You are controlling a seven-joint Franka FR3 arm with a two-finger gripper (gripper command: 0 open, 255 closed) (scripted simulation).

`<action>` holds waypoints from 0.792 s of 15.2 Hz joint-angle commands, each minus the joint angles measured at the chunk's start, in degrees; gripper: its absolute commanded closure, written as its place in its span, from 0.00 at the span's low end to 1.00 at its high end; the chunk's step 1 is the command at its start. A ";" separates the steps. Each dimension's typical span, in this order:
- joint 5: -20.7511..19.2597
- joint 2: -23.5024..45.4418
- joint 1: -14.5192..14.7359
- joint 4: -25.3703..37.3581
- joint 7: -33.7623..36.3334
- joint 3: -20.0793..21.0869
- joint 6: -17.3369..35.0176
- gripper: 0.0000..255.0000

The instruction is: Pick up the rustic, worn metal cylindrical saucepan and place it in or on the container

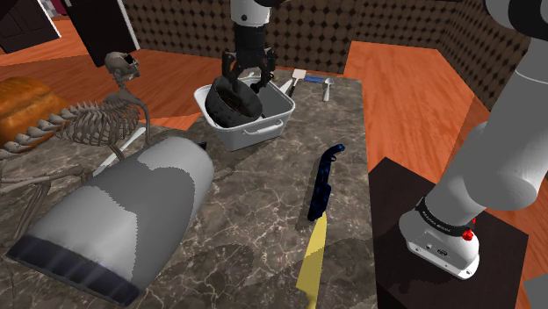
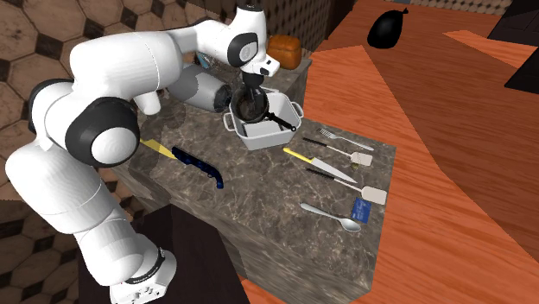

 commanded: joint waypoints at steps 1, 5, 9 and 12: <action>0.00 0.01 0.01 0.01 0.01 0.01 0.00 0.00; -0.08 0.30 -0.07 7.68 0.10 -0.06 -7.39 0.00; -0.08 0.30 -0.07 7.68 0.10 -0.06 -7.39 0.00; -0.08 0.30 -0.07 7.68 0.10 -0.06 -7.39 0.00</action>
